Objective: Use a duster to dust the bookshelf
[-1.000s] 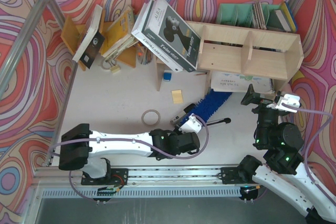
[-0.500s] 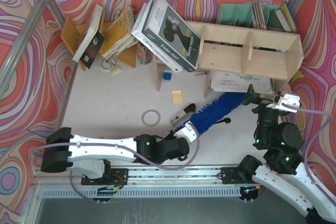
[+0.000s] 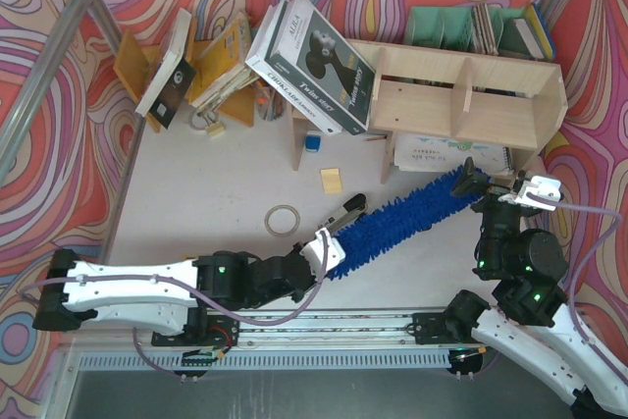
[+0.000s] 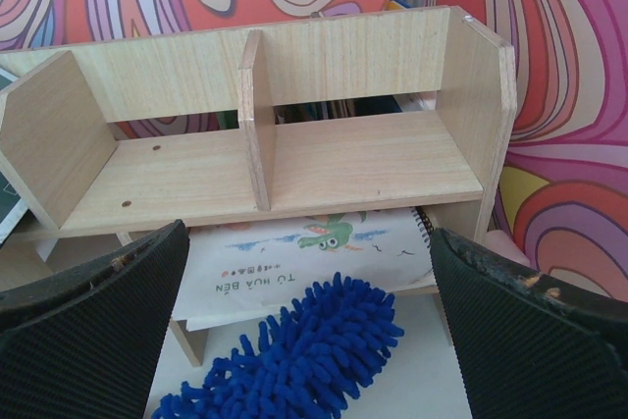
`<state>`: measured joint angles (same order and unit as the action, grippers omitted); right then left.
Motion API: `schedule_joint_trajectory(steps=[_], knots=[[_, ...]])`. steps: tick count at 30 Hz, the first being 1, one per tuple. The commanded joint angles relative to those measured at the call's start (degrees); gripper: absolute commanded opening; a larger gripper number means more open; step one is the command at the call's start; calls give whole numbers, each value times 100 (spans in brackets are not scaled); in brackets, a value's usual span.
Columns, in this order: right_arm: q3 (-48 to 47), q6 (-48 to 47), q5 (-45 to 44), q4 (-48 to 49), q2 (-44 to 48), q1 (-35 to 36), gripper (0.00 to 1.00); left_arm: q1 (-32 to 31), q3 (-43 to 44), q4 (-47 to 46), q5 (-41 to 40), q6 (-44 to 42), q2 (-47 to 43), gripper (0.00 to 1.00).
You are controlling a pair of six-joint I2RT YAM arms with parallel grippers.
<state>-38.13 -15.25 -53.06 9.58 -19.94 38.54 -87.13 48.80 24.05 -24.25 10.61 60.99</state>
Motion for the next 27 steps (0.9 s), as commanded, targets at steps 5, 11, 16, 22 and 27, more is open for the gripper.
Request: schedule_joint_trajectory(steps=[5,11,16,22,27], knots=[[-40,-91,-116,109,17,-31,99,-28,-97,729,-525,300,-492,0],[-36,-87,-108,102,17,-27,99,-28,-104,1407,-1252,1080,-623,0],[-32,-86,-106,100,43,-30,99,-30,-54,2042,-1397,1575,-965,0],[-30,-94,-115,102,61,-31,99,-24,-120,2637,-1486,2105,-1464,0],[-34,-99,-116,89,57,-31,99,-33,-65,2951,-1556,2401,-1748,0]])
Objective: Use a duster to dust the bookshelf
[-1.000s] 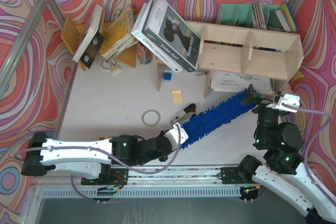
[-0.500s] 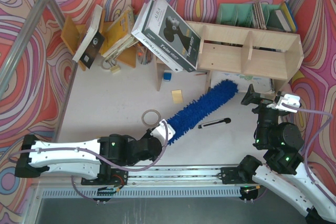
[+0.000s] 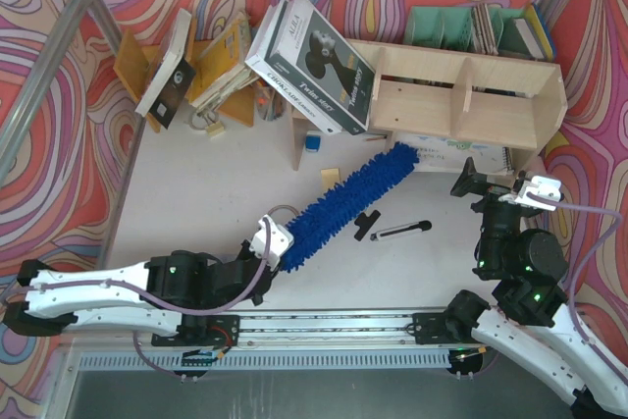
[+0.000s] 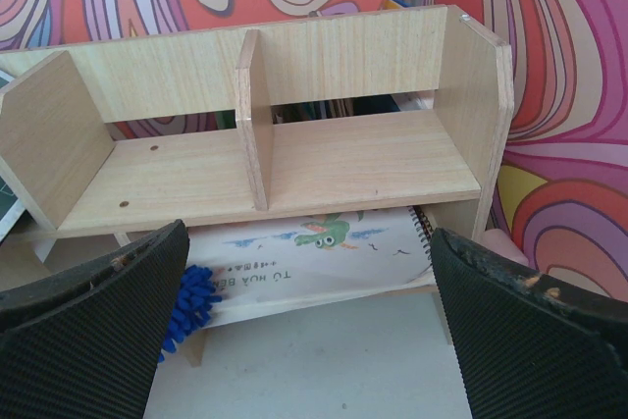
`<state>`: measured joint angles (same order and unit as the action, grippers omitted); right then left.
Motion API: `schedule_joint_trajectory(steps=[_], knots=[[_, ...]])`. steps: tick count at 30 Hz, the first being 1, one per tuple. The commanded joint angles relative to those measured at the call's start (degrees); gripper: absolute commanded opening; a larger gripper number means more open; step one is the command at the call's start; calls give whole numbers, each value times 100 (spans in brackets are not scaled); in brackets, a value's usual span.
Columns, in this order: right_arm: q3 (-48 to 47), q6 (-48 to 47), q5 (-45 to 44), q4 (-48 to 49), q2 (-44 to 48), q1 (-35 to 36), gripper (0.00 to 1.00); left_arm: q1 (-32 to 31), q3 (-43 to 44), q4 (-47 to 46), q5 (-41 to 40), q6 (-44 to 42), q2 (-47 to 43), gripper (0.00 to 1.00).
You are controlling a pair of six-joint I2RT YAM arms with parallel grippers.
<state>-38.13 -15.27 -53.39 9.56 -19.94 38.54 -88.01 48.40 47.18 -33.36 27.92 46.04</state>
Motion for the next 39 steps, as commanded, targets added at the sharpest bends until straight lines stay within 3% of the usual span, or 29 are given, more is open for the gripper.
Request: schedule_joint_trajectory(steps=[1,5,8,15,27,33,39], knots=[[-43,-85,-89,94,53,-30,99,54,10,707,-716,716,-324,0],[-37,-79,-91,90,69,-31,99,56,123,831,-792,714,-705,0],[-34,-82,-84,105,57,-30,99,56,303,858,-406,467,-839,0],[-47,-73,-98,102,32,-31,99,56,876,1487,-123,407,-396,0],[-54,-70,-70,109,-62,-27,99,56,1202,2282,-587,1384,-517,0],[-46,-46,-83,80,-1,-31,99,71,1063,1514,-1015,1107,-242,0],[-69,24,-80,28,44,-27,99,340,672,-52,-1146,893,155,0]])
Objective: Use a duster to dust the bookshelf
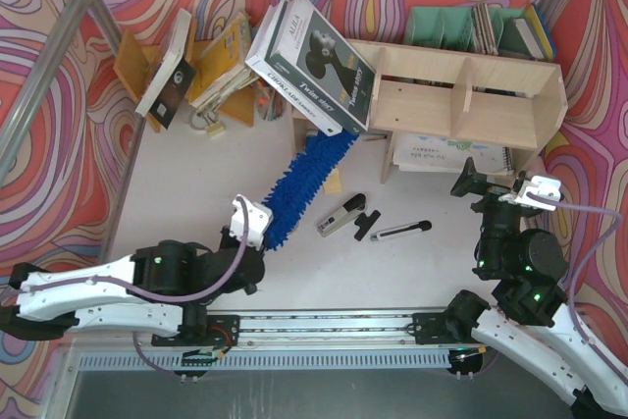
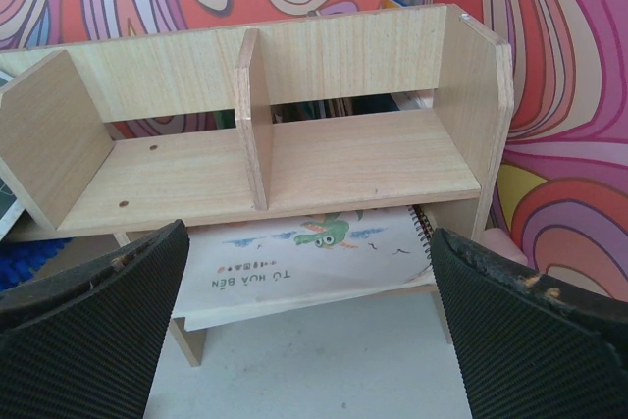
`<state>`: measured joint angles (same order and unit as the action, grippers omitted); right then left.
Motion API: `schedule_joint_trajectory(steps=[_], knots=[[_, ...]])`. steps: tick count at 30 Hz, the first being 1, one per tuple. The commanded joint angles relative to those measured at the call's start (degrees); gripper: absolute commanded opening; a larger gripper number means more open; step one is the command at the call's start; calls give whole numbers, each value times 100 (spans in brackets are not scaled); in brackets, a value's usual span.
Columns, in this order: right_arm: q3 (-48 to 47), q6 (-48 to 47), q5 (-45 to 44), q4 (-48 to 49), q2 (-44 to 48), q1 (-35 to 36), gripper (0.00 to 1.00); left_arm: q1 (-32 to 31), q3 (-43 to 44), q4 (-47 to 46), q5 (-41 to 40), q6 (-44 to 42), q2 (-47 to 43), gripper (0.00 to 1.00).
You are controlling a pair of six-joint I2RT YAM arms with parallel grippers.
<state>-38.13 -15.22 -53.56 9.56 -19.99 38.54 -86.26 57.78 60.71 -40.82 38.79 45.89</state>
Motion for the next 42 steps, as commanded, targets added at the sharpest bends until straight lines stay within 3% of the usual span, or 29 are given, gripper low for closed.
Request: schedule_joint_trajectory(steps=[1,11,21,29,42], knots=[[-92,84,-54,-36,50,-31,99,229,-320,-1637,-356,-234,265,0],[-301,412,-39,-333,-6,-31,99,799,-47,-3584,-443,-827,1837,0],[-1416,1555,-117,-1729,-714,-31,99,1247,302,-4249,-229,-1073,2770,0],[-720,749,134,-593,-773,-31,99,1538,70,-4550,-143,-1067,2806,0],[-561,611,83,-424,-665,-31,99,1948,-3,-4745,82,-834,2864,0]])
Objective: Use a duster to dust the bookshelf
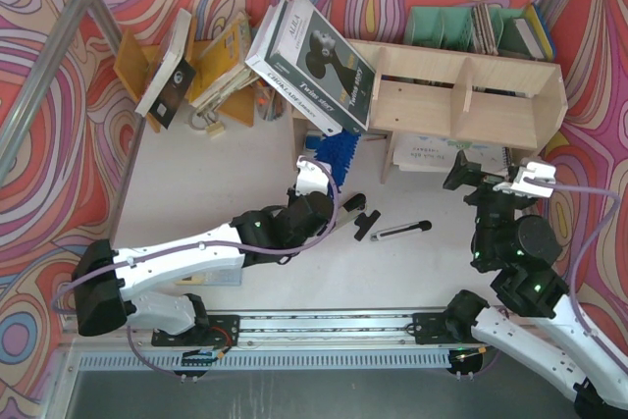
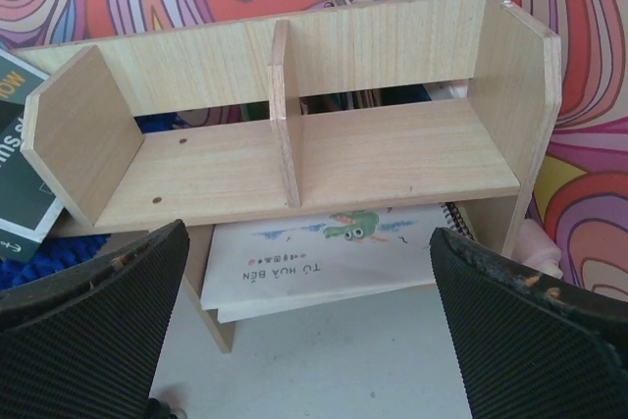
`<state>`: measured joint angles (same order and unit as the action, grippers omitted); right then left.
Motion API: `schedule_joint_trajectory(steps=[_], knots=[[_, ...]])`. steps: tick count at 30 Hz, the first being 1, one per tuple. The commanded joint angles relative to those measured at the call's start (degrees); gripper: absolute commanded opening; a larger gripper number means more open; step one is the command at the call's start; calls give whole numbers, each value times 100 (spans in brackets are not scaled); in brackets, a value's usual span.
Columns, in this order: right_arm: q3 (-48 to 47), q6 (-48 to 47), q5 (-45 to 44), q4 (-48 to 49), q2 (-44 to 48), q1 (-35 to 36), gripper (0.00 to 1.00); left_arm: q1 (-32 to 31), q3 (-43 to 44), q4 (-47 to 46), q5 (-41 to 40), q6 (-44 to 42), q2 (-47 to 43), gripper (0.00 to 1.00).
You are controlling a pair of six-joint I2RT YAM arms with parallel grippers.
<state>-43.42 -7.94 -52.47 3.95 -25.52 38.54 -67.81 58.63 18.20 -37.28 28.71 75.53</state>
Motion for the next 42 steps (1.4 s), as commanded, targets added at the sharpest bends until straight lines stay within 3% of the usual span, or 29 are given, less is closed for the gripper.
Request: schedule_joint_trajectory(steps=[1,13,24,35,42], knots=[[-39,-135,-44,121,-150,-27,99,124,-122,-473,-334,192,-154,0],[-3,-195,-84,164,-279,-30,99,413,-752,201,-825,653,-1077,0],[26,-348,-143,254,-445,-31,99,748,-818,230,23,92,-1404,0],[97,-462,-155,354,-423,-32,99,723,-540,-695,1386,275,-715,0],[79,-437,-160,308,-410,-33,99,351,-302,-843,1369,255,-311,0]])
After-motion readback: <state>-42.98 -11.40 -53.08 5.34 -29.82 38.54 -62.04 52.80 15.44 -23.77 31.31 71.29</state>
